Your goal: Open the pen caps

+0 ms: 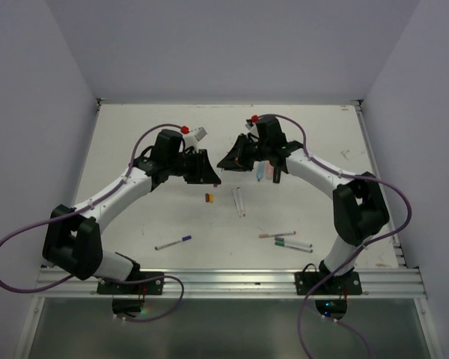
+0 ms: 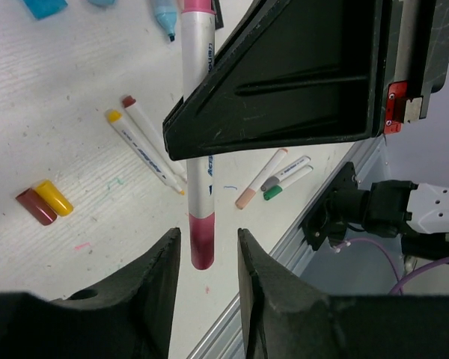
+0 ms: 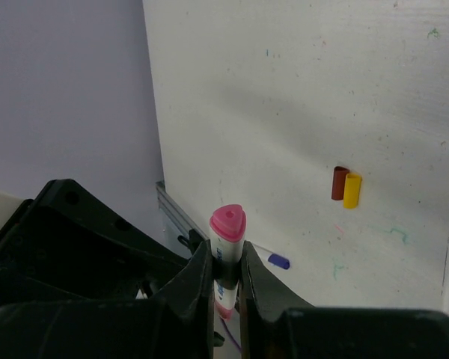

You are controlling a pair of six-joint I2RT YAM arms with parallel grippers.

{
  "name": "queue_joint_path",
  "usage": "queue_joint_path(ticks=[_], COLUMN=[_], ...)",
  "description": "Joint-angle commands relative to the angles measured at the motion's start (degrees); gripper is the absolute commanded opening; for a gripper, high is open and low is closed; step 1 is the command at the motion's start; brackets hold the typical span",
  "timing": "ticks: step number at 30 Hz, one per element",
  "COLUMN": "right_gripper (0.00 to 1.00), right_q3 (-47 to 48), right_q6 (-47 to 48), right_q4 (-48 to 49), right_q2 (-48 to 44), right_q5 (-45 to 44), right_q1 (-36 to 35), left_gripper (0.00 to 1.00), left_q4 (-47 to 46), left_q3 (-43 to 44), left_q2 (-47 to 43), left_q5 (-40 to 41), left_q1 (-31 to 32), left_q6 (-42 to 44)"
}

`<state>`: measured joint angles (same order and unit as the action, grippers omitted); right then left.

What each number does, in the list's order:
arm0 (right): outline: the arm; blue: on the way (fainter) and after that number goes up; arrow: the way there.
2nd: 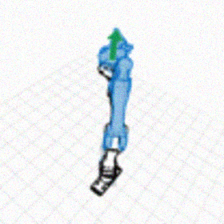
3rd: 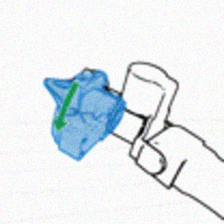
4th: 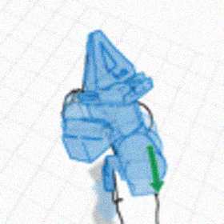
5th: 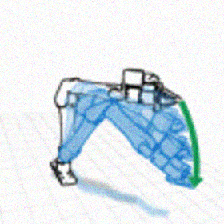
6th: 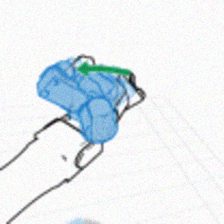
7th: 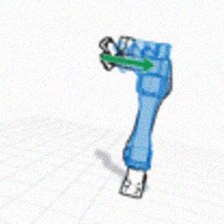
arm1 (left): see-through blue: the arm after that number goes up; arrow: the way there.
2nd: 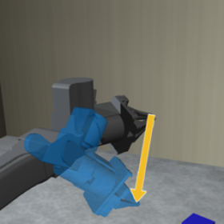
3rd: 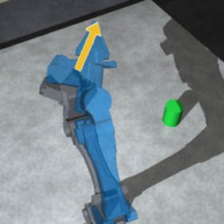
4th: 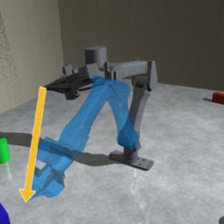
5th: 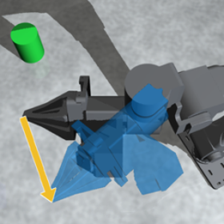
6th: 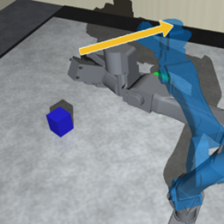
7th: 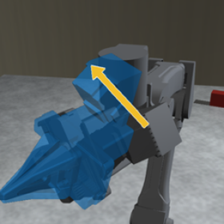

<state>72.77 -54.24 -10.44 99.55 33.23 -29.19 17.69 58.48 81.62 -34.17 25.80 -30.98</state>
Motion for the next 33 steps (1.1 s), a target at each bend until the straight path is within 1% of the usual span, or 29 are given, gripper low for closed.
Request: queue_joint_path(ticks=[1, 5, 13, 17, 20, 21, 22, 24, 25, 28, 31, 32, 33], right_gripper=[0.0, 0.0, 0.0, 0.0, 0.0, 0.0, 0.0, 0.0, 0.0, 0.0, 0.0, 0.0, 0.0], right_q3=[-1.5, -2.5, -3.1, -3.1, -3.1, -3.2, -3.3, -3.4, -3.9, -5.3, -9.0, -10.1, -11.5], right_q6=[-1.9, -3.5, -4.8, -5.6, -5.8, -6.3, -6.6, -6.9, -7.4, -8.7, -12.7, -15.9, -17.1], right_q4=[3.8, 6.0, 7.2, 7.9, 8.4, 8.9, 9.1, 9.7, 11.6, 14.1, 23.2, 29.4, 32.1], right_q2=[-1.5, -1.9, -2.6, -2.4, -2.3, -2.3, -2.3, -2.3, -2.4, -3.0, -3.7, -3.7, -3.7], right_q5=[2.3, 3.2, 3.7, 3.9, 4.2, 4.5, 4.5, 4.3, 4.4, 4.4, 5.4, 6.1, 6.9], right_q1=[0.1, 0.0, 0.1, 0.1, 0.1, 0.1, 0.1, 0.4, 0.6, 2.7, 6.9, 8.1, 10.2], left_gripper=[0.39, 0.45, 0.45, 0.38, 0.22, 0.09, 0.0, 0.0, 0.0, 0.0, 0.0, 0.0, 0.0], left_q4=[-1.4, -2.6, -2.4, -2.9, -2.7, -2.8, -3.1, -3.8, -4.5, -5.0, -7.2, -7.8, -8.1], left_q3=[-1.2, -2.0, -1.8, -1.4, -0.9, -0.8, -1.0, -1.4, -1.8, -2.3, -4.1, -4.8, -5.3], left_q2=[-0.9, -0.9, 0.0, 0.6, 0.9, 1.1, 1.3, 1.3, 1.2, 0.5, -0.8, -1.1, -1.5], left_q5=[-2.7, -3.7, -3.7, -4.8, -6.0, -6.4, -7.8, -9.1, -10.5, -12.5, -14.3, -14.6, -14.7], left_q1=[0.2, 0.2, 0.2, 0.2, 0.2, 0.2, 0.1, 0.1, 0.1, 0.2, 0.0, 0.0, 0.0], left_q6=[-0.8, -1.0, -0.7, -0.5, 0.2, 0.7, 0.9, 1.4, 1.5, 2.5, 2.3, 1.9, 1.6])
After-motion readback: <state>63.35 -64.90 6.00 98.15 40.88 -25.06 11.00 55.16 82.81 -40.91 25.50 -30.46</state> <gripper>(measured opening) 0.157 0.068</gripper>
